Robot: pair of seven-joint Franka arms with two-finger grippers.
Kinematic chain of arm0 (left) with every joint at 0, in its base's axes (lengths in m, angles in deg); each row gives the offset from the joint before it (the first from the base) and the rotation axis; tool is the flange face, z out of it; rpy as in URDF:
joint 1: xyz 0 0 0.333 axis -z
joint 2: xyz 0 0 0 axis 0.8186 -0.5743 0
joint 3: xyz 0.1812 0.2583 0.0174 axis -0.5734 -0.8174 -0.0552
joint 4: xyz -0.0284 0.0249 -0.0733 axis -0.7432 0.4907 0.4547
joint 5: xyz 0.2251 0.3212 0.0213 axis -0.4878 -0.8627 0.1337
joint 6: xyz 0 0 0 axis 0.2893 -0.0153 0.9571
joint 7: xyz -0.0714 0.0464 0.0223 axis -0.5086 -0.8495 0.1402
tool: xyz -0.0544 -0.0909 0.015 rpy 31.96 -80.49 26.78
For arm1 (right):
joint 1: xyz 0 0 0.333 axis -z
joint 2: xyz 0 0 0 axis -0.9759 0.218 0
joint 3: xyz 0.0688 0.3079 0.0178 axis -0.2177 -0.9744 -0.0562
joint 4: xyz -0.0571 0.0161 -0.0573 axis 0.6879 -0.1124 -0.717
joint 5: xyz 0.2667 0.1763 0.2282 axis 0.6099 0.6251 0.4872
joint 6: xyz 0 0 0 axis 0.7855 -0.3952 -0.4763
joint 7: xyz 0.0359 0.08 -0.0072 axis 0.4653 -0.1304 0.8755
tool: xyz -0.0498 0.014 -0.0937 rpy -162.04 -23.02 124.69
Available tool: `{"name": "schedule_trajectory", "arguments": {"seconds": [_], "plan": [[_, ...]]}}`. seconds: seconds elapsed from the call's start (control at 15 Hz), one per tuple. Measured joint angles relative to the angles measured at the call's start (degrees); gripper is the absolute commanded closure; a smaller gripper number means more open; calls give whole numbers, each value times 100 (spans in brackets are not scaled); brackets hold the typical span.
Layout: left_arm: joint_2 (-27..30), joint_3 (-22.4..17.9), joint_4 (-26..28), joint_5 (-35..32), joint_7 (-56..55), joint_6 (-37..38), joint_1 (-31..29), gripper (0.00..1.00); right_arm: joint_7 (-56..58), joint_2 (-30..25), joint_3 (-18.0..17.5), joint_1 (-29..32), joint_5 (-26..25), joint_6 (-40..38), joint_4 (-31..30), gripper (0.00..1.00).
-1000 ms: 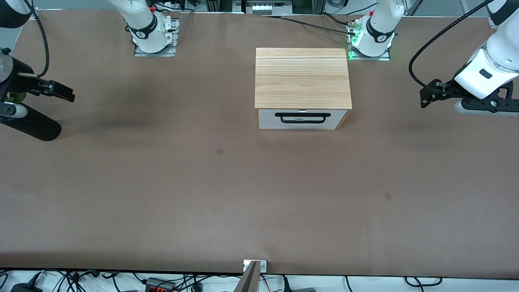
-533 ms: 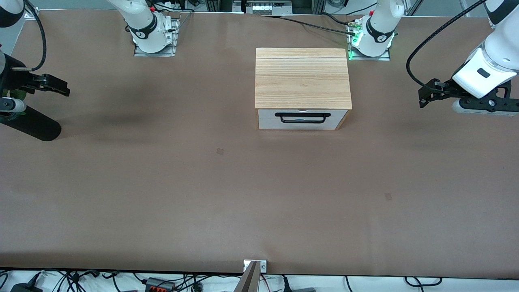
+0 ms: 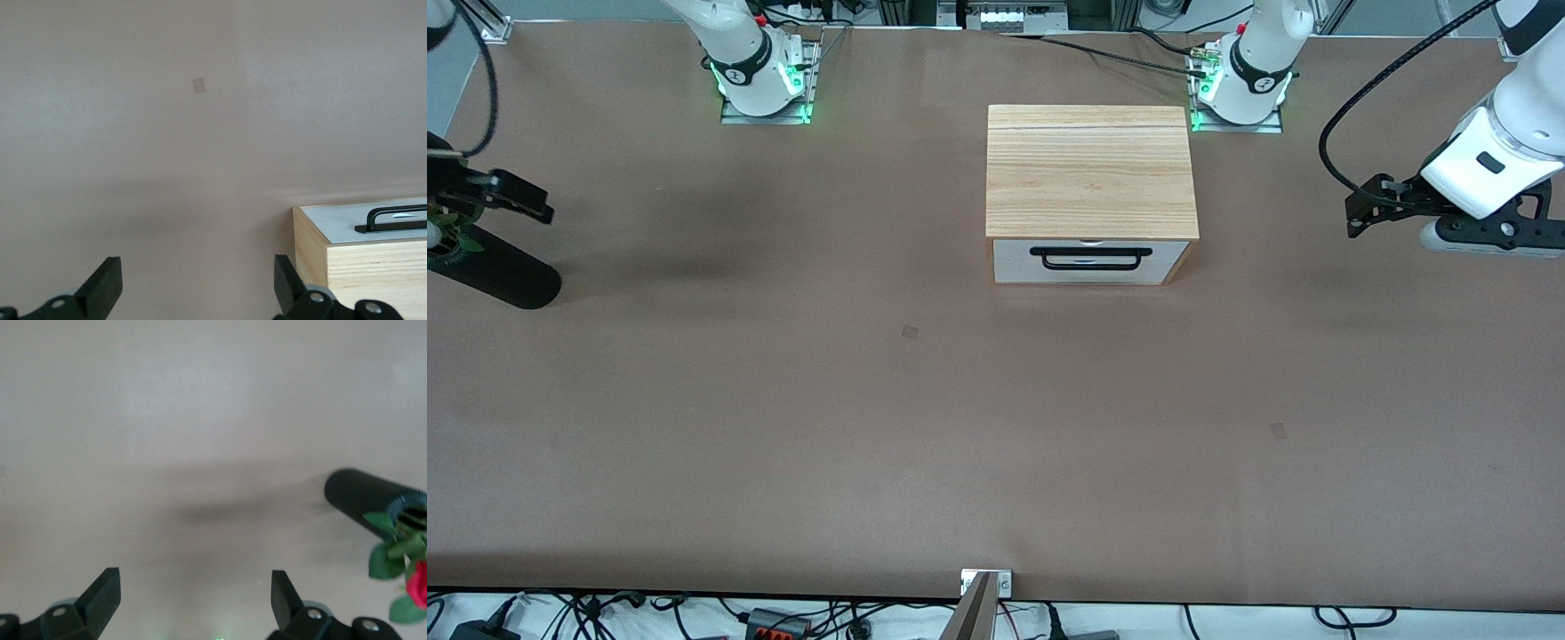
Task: Close drawer with both arms simultaneously
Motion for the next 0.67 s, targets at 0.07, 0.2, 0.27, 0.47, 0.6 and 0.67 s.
{"name": "schedule_trajectory", "arguments": {"seconds": [0.07,0.2,0.27,0.47,0.6,0.67], "plan": [[-5,0,-9,0,0,7,0,0,0,12,-38,0,0,85,0,0],[-8,1,-17,0,0,15,1,0,4,1,-46,3,0,155,0,0],[-8,1,-21,0,0,18,1,0,5,1,-47,3,0,176,0,0],[-11,1,-31,0,0,21,1,0,6,3,-57,3,0,202,-1,0],[-11,1,-33,0,0,21,2,0,7,7,-120,8,0,202,-21,0],[-11,2,-34,0,0,21,4,0,7,10,-163,12,0,214,-28,0]]}}
